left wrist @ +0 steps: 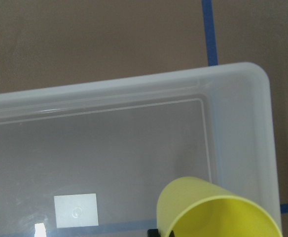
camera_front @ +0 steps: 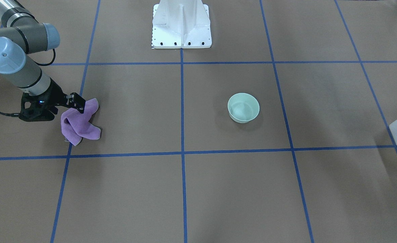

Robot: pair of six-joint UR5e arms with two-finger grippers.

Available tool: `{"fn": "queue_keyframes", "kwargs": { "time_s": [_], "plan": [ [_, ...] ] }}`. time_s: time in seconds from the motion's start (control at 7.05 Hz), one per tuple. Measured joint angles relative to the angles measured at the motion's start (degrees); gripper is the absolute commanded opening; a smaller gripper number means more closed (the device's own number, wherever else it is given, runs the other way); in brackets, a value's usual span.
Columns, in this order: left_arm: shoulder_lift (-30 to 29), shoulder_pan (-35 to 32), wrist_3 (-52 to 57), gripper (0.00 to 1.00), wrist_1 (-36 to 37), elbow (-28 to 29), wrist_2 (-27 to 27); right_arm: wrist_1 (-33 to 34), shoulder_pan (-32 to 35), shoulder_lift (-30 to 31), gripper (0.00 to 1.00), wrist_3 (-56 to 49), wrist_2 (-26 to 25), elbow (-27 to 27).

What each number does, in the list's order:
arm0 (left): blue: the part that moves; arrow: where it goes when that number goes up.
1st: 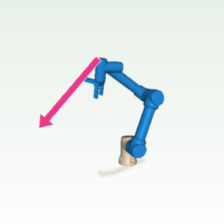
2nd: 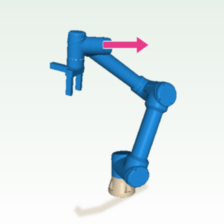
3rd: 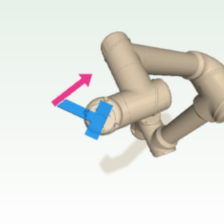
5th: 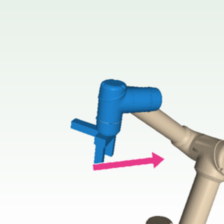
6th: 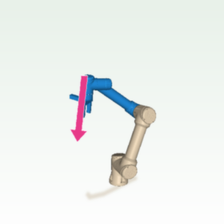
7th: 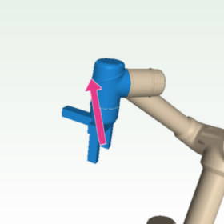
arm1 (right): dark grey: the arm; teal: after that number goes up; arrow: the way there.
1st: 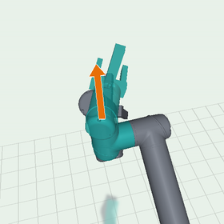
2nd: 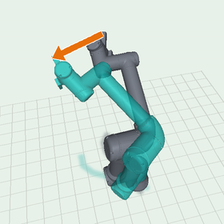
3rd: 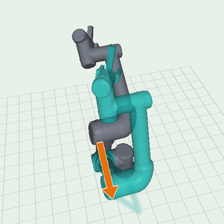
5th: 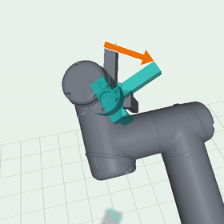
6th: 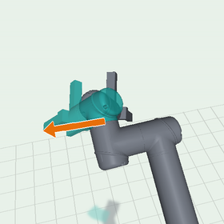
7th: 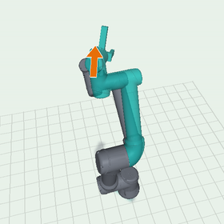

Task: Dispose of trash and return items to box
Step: 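Lower the right gripper onto the purple cloth and grasp it, then carry the cloth toward the pink bin while the left arm reaches the bowl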

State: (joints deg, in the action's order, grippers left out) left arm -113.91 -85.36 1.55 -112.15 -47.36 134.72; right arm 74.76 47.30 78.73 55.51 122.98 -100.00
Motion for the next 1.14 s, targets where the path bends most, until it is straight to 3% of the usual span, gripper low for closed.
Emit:
{"fn": "queue_keyframes", "kwargs": {
  "time_s": [0.14, 0.28, 0.85, 1.14],
  "plan": [
    [-0.4, 0.1, 0.0, 0.98, 0.0, 0.0, 0.0, 0.0, 0.8, -1.2, 0.96, -0.2, -0.4, 1.1],
    [-0.8, 0.1, -0.6, 0.98, 0.0, -0.4, 0.0, 0.0, 1.6, -1.7, 0.01, -0.3, -0.6, 1.8],
    [-1.1, 0.2, -6.6, 0.98, 1.4, -5.5, 4.4, 0.1, 2.3, -1.9, 0.0, 0.2, 0.2, 2.9],
    [-1.1, 1.6, -20.4, 0.98, 1.3, -11.9, 5.8, 0.4, 3.2, -2.0, 0.0, 0.2, 1.9, 2.7]
  ]
}}
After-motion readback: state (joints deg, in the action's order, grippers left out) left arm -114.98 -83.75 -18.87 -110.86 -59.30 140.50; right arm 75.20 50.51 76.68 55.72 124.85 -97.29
